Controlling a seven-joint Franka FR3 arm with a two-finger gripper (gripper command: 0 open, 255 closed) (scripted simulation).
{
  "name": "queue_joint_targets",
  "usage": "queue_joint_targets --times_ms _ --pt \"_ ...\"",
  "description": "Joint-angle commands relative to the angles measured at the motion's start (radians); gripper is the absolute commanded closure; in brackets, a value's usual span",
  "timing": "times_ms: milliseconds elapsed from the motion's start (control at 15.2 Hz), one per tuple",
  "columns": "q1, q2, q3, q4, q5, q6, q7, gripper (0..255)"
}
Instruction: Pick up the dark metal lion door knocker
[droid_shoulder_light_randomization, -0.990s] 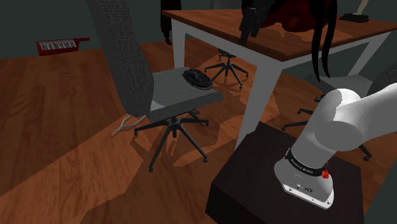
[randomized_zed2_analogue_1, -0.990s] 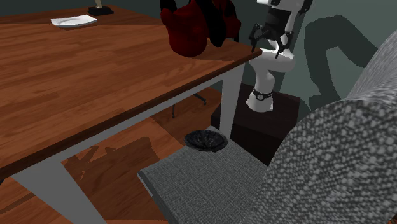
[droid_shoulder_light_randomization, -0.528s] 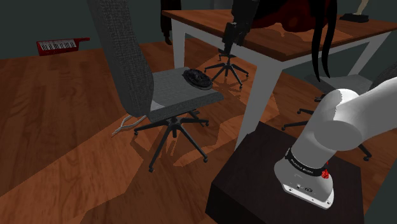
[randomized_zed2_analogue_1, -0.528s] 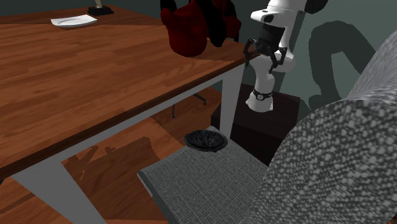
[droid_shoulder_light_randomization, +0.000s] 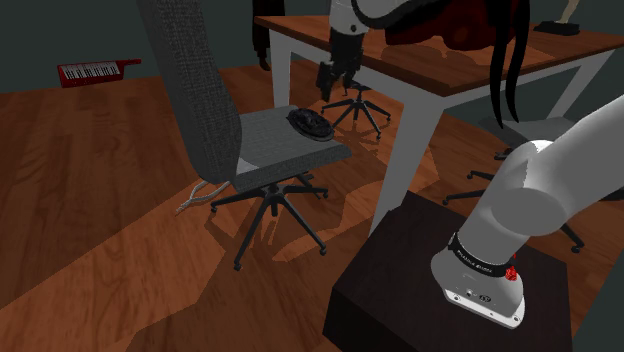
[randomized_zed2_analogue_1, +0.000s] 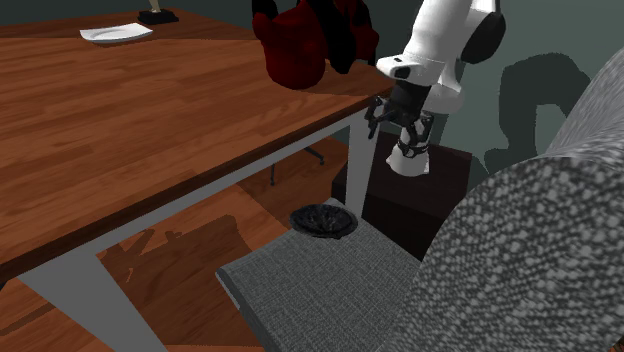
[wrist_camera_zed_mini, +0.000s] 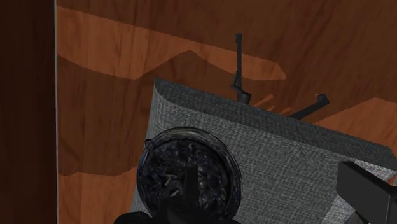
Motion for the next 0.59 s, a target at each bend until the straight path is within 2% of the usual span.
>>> queue_joint_targets --times_ms 0,528 --pt "-0.01 0.069 0.009 0.014 -0.018 0.059 0.029 0" --pt "-0.046 0.359 0.024 0.145 -0.116 0.225 0.144 0"
